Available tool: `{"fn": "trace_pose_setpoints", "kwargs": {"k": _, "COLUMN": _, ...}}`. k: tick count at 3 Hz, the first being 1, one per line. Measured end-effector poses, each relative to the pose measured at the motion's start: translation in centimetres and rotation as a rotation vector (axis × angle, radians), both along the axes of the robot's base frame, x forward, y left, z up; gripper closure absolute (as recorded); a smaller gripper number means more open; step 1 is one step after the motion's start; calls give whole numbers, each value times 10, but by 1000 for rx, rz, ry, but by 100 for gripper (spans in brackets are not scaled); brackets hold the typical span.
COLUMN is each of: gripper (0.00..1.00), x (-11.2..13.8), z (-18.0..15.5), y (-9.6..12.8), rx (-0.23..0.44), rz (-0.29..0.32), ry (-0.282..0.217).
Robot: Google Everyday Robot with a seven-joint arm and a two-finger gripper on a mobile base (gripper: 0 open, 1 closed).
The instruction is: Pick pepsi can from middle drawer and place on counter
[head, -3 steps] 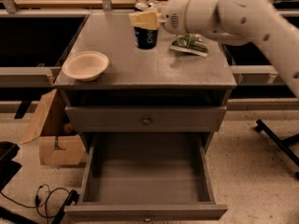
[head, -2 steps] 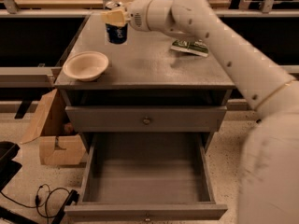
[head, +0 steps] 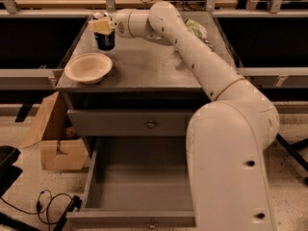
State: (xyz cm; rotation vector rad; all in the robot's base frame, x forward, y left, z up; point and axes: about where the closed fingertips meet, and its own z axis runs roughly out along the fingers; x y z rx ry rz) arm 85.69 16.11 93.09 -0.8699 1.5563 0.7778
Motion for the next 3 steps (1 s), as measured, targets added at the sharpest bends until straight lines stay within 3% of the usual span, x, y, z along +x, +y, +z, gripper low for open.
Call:
{"fn": "trace_pose_setpoints", "kwargs": {"k": 1, "gripper": 100, "x": 26, "z": -40, "y": -3, "rx": -17, "rz": -15, "ry": 56}}
{"fn": "trace_pose_setpoints", "kwargs": {"k": 2, "gripper": 84, "x": 26, "z": -39, "y": -3, "rx": -17, "rz": -16, "ry": 56}}
{"fn": "trace_pose_setpoints", "kwargs": {"k": 3, "gripper": 61, "x": 26, "z": -39, "y": -3, "rx": -17, "rz": -16, "ry": 56}}
